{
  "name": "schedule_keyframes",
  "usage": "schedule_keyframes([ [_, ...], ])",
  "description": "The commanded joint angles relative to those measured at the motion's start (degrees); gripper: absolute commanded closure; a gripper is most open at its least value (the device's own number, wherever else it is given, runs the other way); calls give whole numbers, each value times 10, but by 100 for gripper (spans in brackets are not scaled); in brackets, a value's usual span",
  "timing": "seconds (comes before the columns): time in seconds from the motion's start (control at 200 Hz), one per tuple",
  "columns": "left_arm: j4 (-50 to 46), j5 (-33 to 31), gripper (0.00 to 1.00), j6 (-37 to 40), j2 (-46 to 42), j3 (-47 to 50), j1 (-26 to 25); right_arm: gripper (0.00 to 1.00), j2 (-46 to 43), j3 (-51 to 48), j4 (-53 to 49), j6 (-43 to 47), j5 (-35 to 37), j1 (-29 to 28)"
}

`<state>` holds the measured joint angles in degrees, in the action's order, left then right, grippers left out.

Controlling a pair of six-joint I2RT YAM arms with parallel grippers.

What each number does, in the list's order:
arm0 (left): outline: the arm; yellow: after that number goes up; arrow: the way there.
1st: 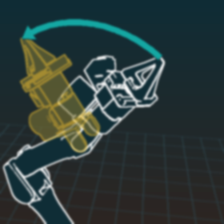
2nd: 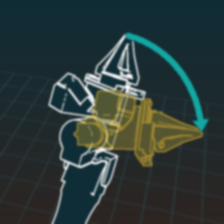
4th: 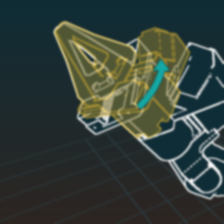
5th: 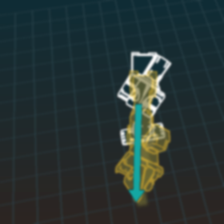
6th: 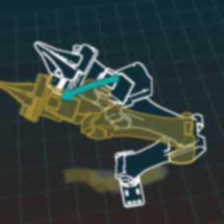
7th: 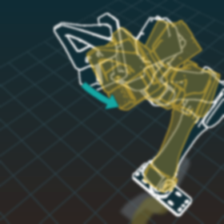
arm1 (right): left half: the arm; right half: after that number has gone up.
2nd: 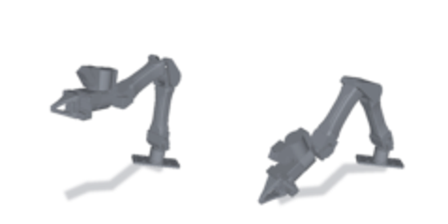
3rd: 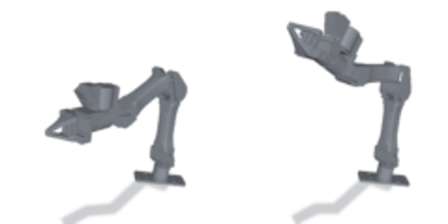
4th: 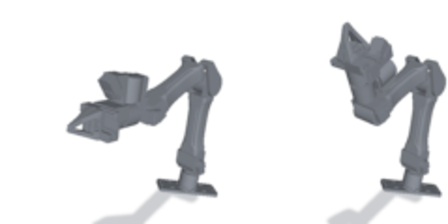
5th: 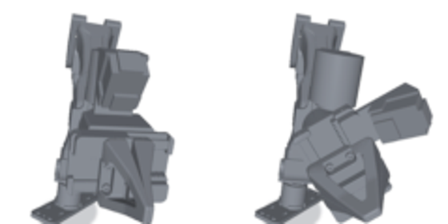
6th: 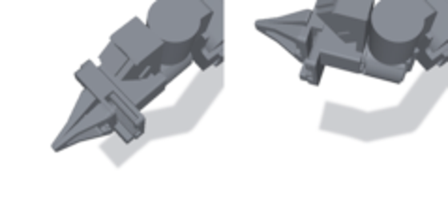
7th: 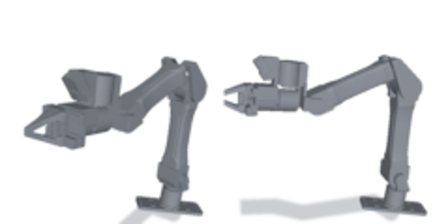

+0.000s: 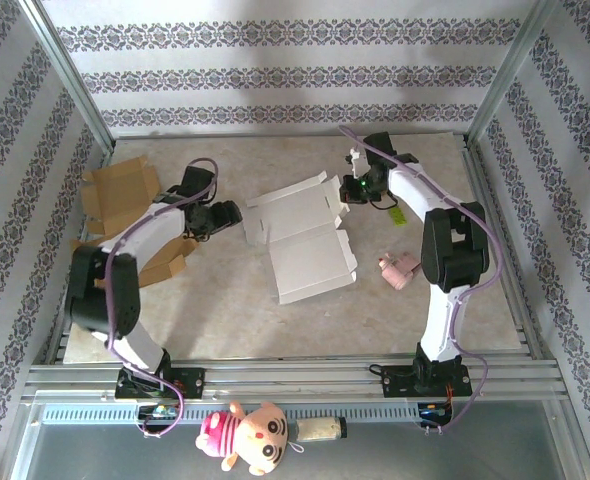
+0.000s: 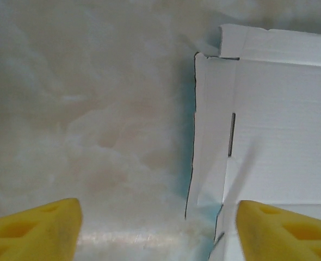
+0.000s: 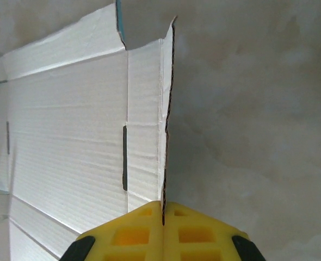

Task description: Fold the paper box

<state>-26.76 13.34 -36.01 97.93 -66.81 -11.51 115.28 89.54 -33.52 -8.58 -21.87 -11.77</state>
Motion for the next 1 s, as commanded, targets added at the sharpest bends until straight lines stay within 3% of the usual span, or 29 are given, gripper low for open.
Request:
schedule_keyframes([
  [0.0,33,36,34,9,42,-17,6,100,-19,-36,43,-1,5,-9],
  [0.305,87,102,64,3,131,-40,5,100,-19,-51,52,-11,-1,-13],
  [0.465,101,125,100,-1,151,-44,5,100,-24,-47,51,-16,0,-15],
  [0.505,103,125,100,9,147,-44,5,97,-28,-43,46,-16,1,-15],
  [0.565,106,126,100,37,135,-49,6,71,-45,-28,30,-11,3,-13],
  [0.6,112,132,100,61,125,-52,5,61,-55,-18,21,-8,2,-11],
  [0.715,145,130,100,144,82,-49,4,41,-103,9,14,17,14,-10],
  [0.844,231,142,100,249,21,-12,-4,36,-156,11,42,105,56,-27],
  [0.994,334,160,100,357,-48,52,-25,39,-217,-44,88,349,-1,-55],
])
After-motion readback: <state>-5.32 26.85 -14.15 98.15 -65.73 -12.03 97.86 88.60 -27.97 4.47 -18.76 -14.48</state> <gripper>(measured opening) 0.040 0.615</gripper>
